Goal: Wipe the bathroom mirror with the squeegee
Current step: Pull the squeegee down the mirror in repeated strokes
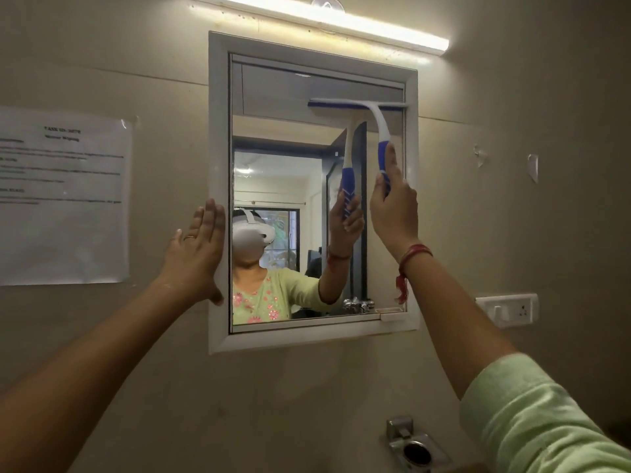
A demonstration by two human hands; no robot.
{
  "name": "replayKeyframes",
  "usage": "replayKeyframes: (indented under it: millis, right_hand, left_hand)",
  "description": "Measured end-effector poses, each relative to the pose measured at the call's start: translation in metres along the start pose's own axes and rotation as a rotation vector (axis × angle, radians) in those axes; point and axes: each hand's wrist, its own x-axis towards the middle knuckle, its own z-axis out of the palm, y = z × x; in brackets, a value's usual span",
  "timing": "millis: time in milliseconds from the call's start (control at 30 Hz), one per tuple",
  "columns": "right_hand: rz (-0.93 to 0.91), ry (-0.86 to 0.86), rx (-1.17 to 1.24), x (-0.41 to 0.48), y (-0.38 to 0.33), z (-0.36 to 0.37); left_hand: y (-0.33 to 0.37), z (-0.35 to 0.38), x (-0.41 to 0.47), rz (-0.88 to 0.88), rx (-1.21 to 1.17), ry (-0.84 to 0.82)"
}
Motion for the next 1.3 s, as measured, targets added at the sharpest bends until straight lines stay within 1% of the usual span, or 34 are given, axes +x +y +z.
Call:
replayKeyframes:
  millis: [100,267,367,433,667,733,900,967,1200,1300]
  right_hand:
    - [-0.01,-0.002,-0.014,-0.016,0.004,-0.005]
    - [0.007,0.015,-0.038,0.025,-0.011,-0.002]
    - [0.009,0.017,-0.02,0.03,-0.014,0.001]
    - [0.017,-0.001,-0.029,0.015,-0.01,0.0]
    - [0.019,-0.047,-0.036,-0.081,0.013,-0.016]
    - [0.011,-0.043,-0.035,-0.076,0.01,-0.017]
    - [0.003,-0.001,-0.053,-0.025,-0.002,-0.006]
    - [0.008,-0.001,-0.042,-0.025,-0.002,-0.002]
    - [0.022,-0.041,-0.005,-0.111,0.023,-0.013]
    - [0.002,-0.049,-0.017,-0.123,0.024,-0.018]
  left_hand:
    - [0.0,0.0,0.0,0.003,-0.014,0.004]
    - [0.0,-0.001,0.0,0.005,-0.033,0.009]
    - [0.0,0.0,0.0,0.009,-0.042,0.007]
    - [-0.001,0.0,-0.001,0.013,-0.048,0.003]
    - [-0.002,0.0,-0.002,0.026,-0.054,0.002]
    - [-0.002,0.0,-0.001,0.028,-0.057,0.005]
    - [-0.001,-0.001,-0.002,0.028,-0.06,0.006]
    - [-0.001,0.0,-0.002,0.028,-0.064,0.005]
    - [-0.001,0.0,-0.001,0.024,-0.063,0.002]
    - [0.0,-0.001,-0.002,0.024,-0.062,0.002]
